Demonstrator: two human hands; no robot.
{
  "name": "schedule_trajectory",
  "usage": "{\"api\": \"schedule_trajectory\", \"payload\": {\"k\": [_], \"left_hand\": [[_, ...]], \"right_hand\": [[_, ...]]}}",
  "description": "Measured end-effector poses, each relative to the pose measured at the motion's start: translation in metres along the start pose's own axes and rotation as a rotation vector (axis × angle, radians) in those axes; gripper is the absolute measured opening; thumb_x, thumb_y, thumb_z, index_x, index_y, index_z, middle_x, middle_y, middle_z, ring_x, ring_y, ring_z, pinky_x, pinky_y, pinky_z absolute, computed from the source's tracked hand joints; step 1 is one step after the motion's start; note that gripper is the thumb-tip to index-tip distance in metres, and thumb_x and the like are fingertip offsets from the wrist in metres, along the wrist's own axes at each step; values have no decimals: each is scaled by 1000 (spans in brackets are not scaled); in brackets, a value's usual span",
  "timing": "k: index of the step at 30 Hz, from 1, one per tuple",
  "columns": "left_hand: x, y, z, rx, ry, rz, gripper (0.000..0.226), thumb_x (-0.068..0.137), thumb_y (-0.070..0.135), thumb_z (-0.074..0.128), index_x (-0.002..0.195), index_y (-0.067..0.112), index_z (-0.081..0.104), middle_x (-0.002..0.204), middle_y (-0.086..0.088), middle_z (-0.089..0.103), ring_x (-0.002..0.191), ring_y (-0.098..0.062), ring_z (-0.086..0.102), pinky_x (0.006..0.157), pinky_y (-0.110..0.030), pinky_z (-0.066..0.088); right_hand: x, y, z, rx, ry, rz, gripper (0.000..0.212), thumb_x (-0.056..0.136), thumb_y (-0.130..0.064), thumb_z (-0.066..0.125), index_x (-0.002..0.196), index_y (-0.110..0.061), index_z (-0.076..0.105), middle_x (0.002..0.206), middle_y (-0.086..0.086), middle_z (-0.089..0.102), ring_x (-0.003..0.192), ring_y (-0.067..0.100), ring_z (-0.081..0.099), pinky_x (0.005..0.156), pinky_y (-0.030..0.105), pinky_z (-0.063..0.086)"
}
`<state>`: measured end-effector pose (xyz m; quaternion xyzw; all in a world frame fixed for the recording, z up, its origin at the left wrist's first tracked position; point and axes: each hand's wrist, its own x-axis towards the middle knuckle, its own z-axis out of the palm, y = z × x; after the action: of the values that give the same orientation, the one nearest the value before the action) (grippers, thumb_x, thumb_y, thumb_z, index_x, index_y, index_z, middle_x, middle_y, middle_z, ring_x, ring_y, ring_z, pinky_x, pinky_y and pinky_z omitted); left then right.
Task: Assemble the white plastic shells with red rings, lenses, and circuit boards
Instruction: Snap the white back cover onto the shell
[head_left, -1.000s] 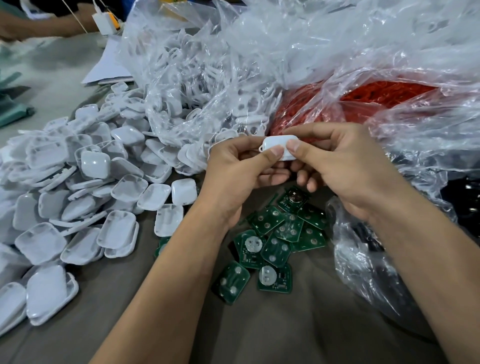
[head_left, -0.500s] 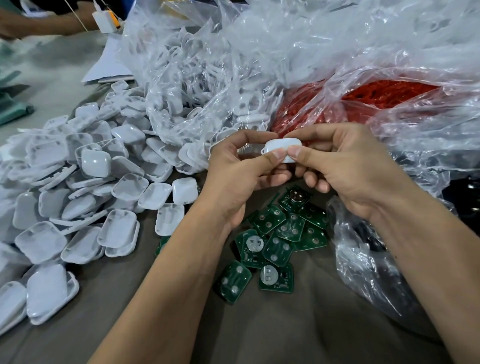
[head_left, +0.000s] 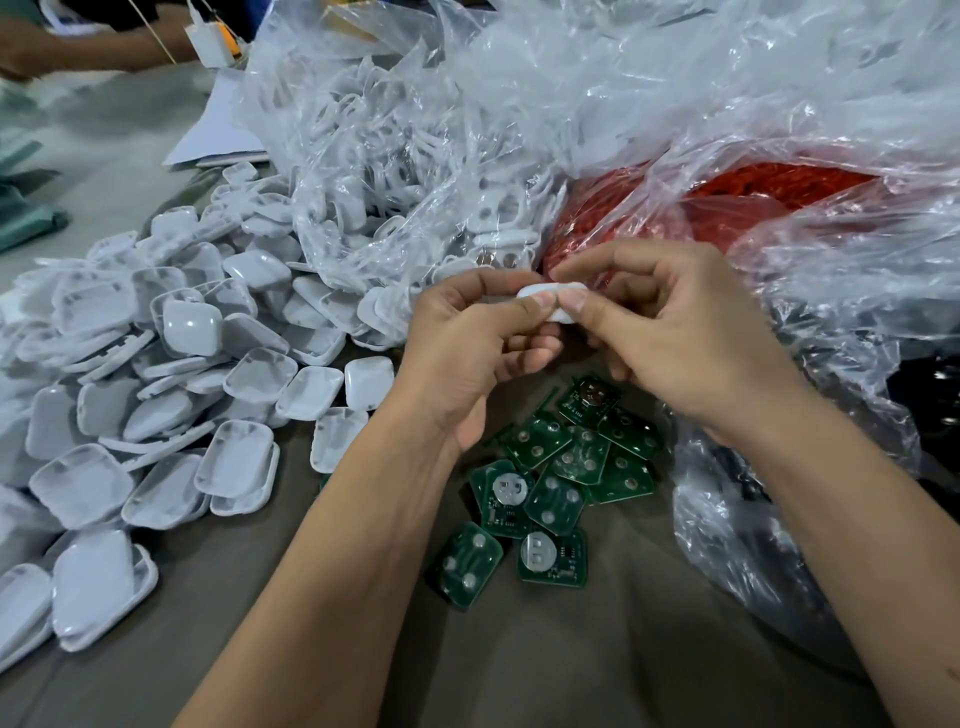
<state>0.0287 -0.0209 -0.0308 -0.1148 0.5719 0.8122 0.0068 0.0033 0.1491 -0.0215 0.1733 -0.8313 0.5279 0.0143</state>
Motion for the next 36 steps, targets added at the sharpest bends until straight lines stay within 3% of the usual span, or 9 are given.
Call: {"api": "schedule_trajectory", "payload": {"k": [3, 6, 8, 11, 15, 22, 26, 32, 36], "left_hand": [[1, 2, -3, 12, 23, -17, 14, 91, 11, 76, 88, 0, 68, 58, -4, 64, 44, -7, 56, 40, -14, 44], [1, 2, -3, 104, 44, 47, 27, 93, 27, 75, 85, 3, 66, 57, -1, 63, 42, -6, 52, 38, -15, 40], [1, 3, -3, 98, 67, 69, 30, 95, 34, 71, 86, 5, 65, 57, 0, 63, 41, -6, 50, 37, -16, 37], [1, 3, -3, 51, 85, 66, 21, 97, 26, 70, 85, 10, 69, 58, -1, 62, 42, -8, 48, 36, -16, 35], [2, 0, -1, 64, 72, 79, 13, 97, 17, 70, 89, 7, 72, 65, -4, 62, 49, -10, 53, 42, -18, 39], [4, -2, 0, -4, 61, 95, 17, 95, 15, 71, 92, -1, 75, 84, -17, 74, 69, -22, 68, 57, -25, 58], [5, -2, -1, 24, 53, 133, 14, 94, 10, 71, 90, -3, 74, 77, -16, 72, 60, -18, 65, 53, -22, 53], [6, -3, -1, -78, 49, 82, 14, 94, 9, 70, 84, -2, 69, 72, -9, 69, 58, -14, 58, 47, -19, 46], [8, -4, 0, -106, 61, 30, 19, 93, 11, 71, 75, 5, 68, 67, -3, 69, 53, -10, 54, 43, -15, 41]], "right_hand": [[1, -1, 1, -232, 40, -124, 10, 90, -33, 78, 100, -33, 80, 86, -14, 69, 70, -1, 62, 63, 9, 45], [-1, -1, 2, -80, 10, -69, 6, 94, -28, 75, 96, -26, 80, 77, -4, 74, 54, 6, 67, 52, 18, 53], [-2, -3, 4, 134, 3, 77, 9, 96, -22, 72, 94, -19, 80, 72, 4, 76, 51, 16, 70, 48, 22, 56], [1, -6, 7, 502, 5, 333, 15, 98, -14, 69, 95, -4, 79, 81, 17, 78, 61, 19, 71, 54, 20, 58], [1, -9, 6, 684, -9, 413, 18, 99, -9, 64, 99, 4, 76, 91, 20, 79, 67, 16, 73, 57, 17, 59], [1, -8, 1, 702, -125, 436, 23, 102, -12, 59, 112, 5, 72, 93, 20, 78, 70, 18, 73, 55, 20, 58], [2, -6, 1, 652, -123, 426, 25, 101, -19, 62, 110, 1, 74, 97, 17, 79, 72, 18, 73, 50, 21, 56], [2, -4, 13, 743, -54, 384, 19, 100, -12, 61, 97, 2, 75, 77, 13, 75, 60, 13, 65, 49, 18, 51], [2, -4, 17, 812, -35, 407, 18, 100, -10, 61, 93, 1, 74, 74, 13, 75, 56, 12, 63, 47, 18, 49]]}}
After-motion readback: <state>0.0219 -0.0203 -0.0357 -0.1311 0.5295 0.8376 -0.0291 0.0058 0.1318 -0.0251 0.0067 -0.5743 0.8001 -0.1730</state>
